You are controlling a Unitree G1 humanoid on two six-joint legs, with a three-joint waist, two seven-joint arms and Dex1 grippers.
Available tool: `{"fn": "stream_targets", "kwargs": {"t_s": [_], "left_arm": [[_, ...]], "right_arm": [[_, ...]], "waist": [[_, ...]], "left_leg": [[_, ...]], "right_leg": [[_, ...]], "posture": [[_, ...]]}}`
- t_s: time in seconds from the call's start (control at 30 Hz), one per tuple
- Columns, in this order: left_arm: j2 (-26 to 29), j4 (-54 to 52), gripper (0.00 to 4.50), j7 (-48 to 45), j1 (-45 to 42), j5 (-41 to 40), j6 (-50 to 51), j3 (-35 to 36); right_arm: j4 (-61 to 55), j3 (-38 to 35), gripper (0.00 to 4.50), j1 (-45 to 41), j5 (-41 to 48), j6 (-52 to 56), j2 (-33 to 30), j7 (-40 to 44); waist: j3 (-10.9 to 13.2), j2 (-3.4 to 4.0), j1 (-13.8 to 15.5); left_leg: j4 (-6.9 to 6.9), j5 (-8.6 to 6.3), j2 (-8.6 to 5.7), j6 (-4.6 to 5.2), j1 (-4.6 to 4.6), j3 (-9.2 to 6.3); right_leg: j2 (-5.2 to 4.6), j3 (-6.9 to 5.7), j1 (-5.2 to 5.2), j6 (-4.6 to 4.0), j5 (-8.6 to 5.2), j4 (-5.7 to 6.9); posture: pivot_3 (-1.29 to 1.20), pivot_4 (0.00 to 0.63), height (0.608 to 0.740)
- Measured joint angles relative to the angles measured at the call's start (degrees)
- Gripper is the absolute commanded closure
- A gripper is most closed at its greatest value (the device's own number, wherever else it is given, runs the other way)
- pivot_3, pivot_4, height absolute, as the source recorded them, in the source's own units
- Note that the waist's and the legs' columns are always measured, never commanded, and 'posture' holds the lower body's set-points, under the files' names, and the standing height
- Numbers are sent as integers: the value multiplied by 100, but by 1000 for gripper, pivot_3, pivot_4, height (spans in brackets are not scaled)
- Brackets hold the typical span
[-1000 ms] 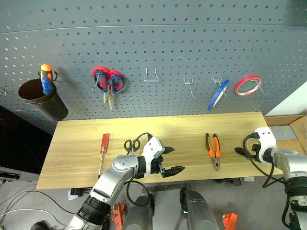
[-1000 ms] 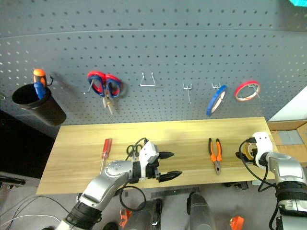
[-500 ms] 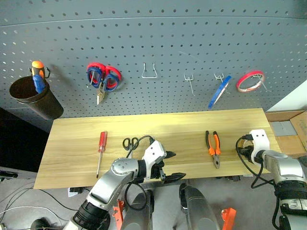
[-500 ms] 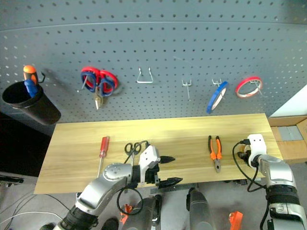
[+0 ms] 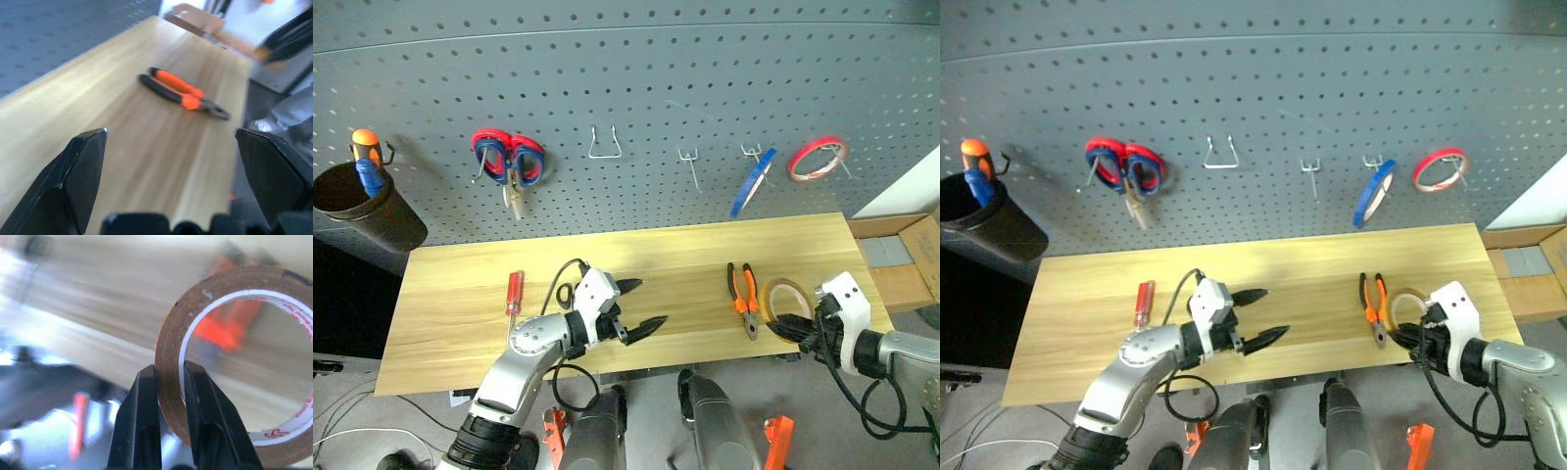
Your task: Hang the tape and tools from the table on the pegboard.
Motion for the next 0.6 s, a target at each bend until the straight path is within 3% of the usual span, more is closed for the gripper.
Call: {"fn": "stream_targets", "kwargs": {"t_s": [0.1, 0.23, 0.6], "left_arm": [[-142, 106, 0, 62, -100, -4, -251, 117], [-162, 147, 0, 115, -141, -11, -412, 186], [-157, 221, 0, 338, -122, 18, -550, 293]], "right_arm": [[-432, 27, 4395, -650, 426, 13, 298, -272], [-460, 890, 4395, -1699, 231, -322, 875, -1012], [454, 1797, 4395, -2490, -349, -1030, 1453, -1634]], "waist": [[-6, -10, -17], [-20, -12, -38], [-114, -25, -3]], "left_leg": [[16, 6, -1, 5, 3, 13], [20, 16, -1, -3, 4, 17], [17, 28, -5, -25, -10, 34]], "right_leg": [[0, -2, 2, 43, 0, 2], [2, -2, -2, 11, 28, 8], [-3, 5, -26, -9, 43, 11]], "posture": [[-269, 293, 740], [-248, 269, 740], [-206, 229, 740]]}}
